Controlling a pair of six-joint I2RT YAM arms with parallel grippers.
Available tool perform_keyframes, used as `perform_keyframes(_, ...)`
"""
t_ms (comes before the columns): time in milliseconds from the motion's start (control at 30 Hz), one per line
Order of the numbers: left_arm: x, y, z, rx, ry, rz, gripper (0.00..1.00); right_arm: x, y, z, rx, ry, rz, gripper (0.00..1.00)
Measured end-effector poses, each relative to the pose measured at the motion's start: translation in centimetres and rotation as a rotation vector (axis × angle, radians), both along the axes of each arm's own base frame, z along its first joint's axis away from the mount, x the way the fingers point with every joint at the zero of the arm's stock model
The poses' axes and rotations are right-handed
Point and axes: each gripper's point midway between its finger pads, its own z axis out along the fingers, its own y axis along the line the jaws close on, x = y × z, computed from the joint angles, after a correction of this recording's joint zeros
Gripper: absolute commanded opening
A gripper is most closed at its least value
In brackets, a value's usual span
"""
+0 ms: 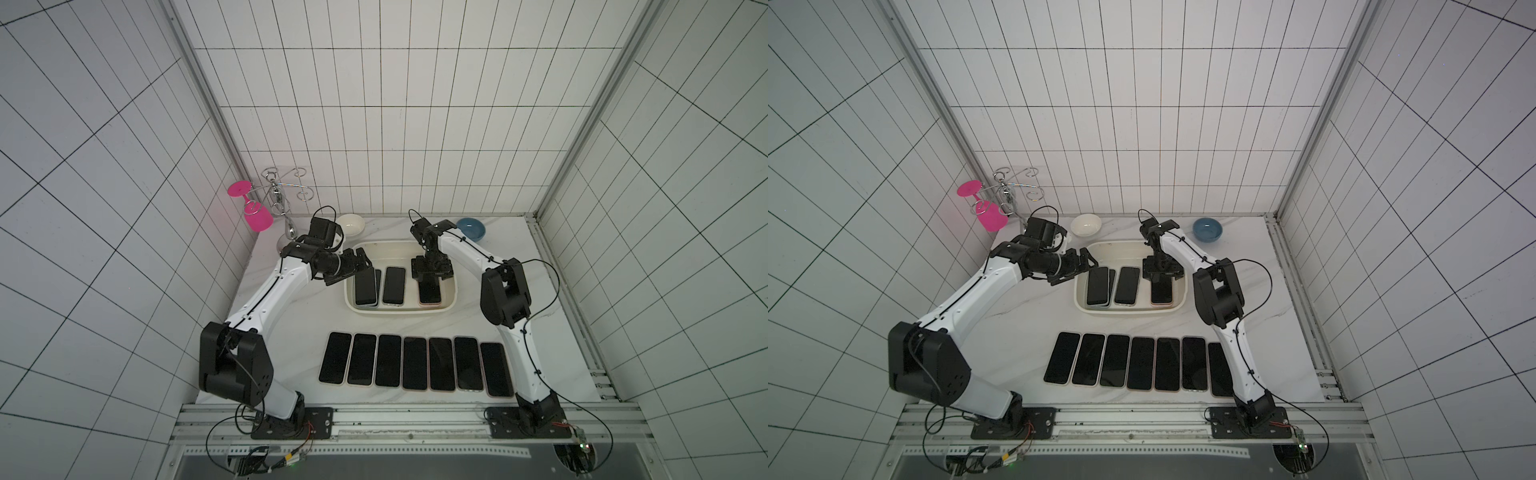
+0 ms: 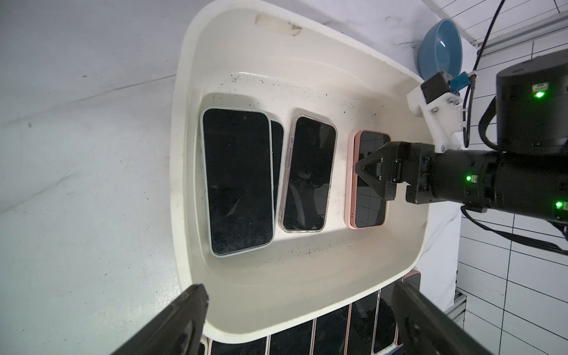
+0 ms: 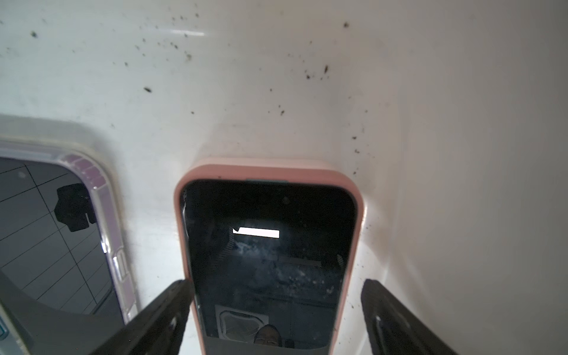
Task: Take the phone out of the storage box
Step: Pick up the phone from the storage box.
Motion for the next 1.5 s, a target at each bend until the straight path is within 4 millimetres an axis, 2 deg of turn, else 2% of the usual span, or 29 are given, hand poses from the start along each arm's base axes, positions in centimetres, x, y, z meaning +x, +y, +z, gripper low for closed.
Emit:
perform_keyframes(300, 0.0, 0.1, 0.0, 0.000, 0.001, 0.001, 0.98, 0.0, 0.3, -1.1, 0.004, 0.016, -0.010, 0.94)
perform_keyframes(700, -0.3, 0.1, -0.7, 0.005, 0.015, -0.001, 0.98, -0.1, 0.3, -1.5, 0.012, 0.030, -0.015, 0.69)
perform_keyframes(800, -0.3, 0.1, -0.7, 0.006, 0.017, -0.002, 0.97, -0.1, 0.3, -1.5, 0.013, 0.029, -0.015, 0.66)
perform_keyframes(967, -0.3, 0.1, -0.7, 0.006, 0.015, -0.008, 0.98, 0.1, 0.1, -0.8, 0.019, 0.019, -0.020, 0.61)
perform_keyframes(1100, -0.5, -0.3, -0.9, -0.011, 0.019, -0.024, 0.98, 0.4, -0.1, 1.3, 0.047, -0.012, -0.023, 0.59)
perform_keyframes(1267, -1.7, -2.2, -1.9, -0.055, 0.023, -0.096, 0.98, 0.7, -0.7, 4.2, 0.100, -0.037, -0.034, 0.59)
perform_keyframes(1367, -3.5, -5.0, -2.2, -0.090, 0.006, -0.190, 0.98, 0.7, -1.1, 5.4, 0.125, -0.038, -0.037, 0.60)
perform_keyframes(1500, -5.5, -8.8, -1.6, -0.153, -0.039, -0.299, 0.98, 0.6, -1.5, 5.7, 0.147, -0.017, -0.036, 0.60)
